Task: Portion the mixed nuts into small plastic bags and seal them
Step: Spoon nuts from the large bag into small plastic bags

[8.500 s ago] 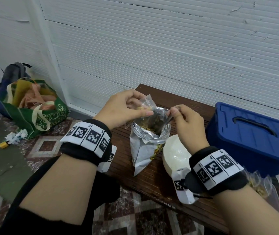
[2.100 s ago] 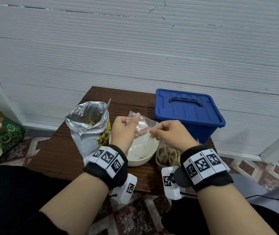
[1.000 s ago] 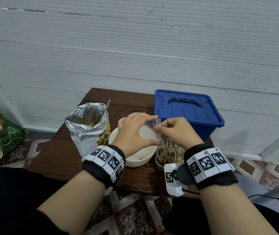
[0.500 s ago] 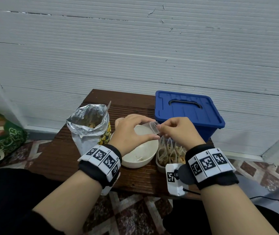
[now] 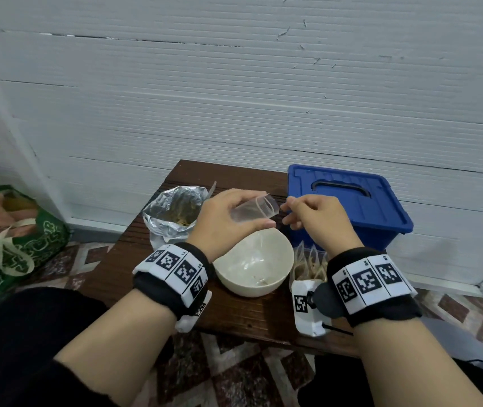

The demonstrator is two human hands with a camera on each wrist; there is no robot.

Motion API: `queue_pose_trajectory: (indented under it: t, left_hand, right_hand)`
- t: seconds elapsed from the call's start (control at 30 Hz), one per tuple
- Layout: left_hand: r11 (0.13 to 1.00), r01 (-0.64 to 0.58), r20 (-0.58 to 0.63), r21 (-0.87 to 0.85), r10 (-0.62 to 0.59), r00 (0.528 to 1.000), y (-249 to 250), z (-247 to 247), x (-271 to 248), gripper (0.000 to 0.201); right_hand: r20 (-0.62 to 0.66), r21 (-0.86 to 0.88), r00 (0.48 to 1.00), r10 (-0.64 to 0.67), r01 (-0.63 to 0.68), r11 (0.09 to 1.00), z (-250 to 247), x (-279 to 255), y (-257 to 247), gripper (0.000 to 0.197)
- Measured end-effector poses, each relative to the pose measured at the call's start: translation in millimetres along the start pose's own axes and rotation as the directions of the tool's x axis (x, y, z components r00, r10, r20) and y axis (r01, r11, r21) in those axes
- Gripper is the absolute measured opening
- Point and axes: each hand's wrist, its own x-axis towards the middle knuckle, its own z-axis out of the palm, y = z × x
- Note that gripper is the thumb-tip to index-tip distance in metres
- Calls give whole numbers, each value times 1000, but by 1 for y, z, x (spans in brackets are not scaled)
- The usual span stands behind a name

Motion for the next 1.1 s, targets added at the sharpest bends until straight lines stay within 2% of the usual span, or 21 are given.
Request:
queue_pose_trajectory:
  t: [0.27,0.43,0.57,0.67,0.8,1.0,1.1]
  left_hand:
    - [994,61,-187,-95,-78,979,6,-56,2,52]
    - [988,82,-342,-127,-122,932,-4,-90,7,33]
    - [972,146,-408,-182,-210,889,-22,-107,15,28]
    - [968,198,-403,-153,-244,882,-36,-113,21,31]
    - [950,299,-313,-90,-312,897,-50,-114,23,46]
    - [935,347,-209,-70,-354,912,-55,-112,22,37]
    - [924,375,-179,-79,-383,906,-57,-110,23,36]
  right_hand:
    - [66,-2,994,-86,87,996,39,3,-19,22]
    - [83,-7,985,-148,149,989,64,2,-26,11]
    - [87,-34,981,-173,177,984,83,5,-24,18]
    - [77,-38,982,-173,176,984,93,5,-24,29]
    - [66,-26,977,-204,206,978,103,7,-26,30]
    - [51,-28,972,-229,231,973,116,16,-26,32]
    - [21,-32,966,-257,258,966,118,18,-26,21]
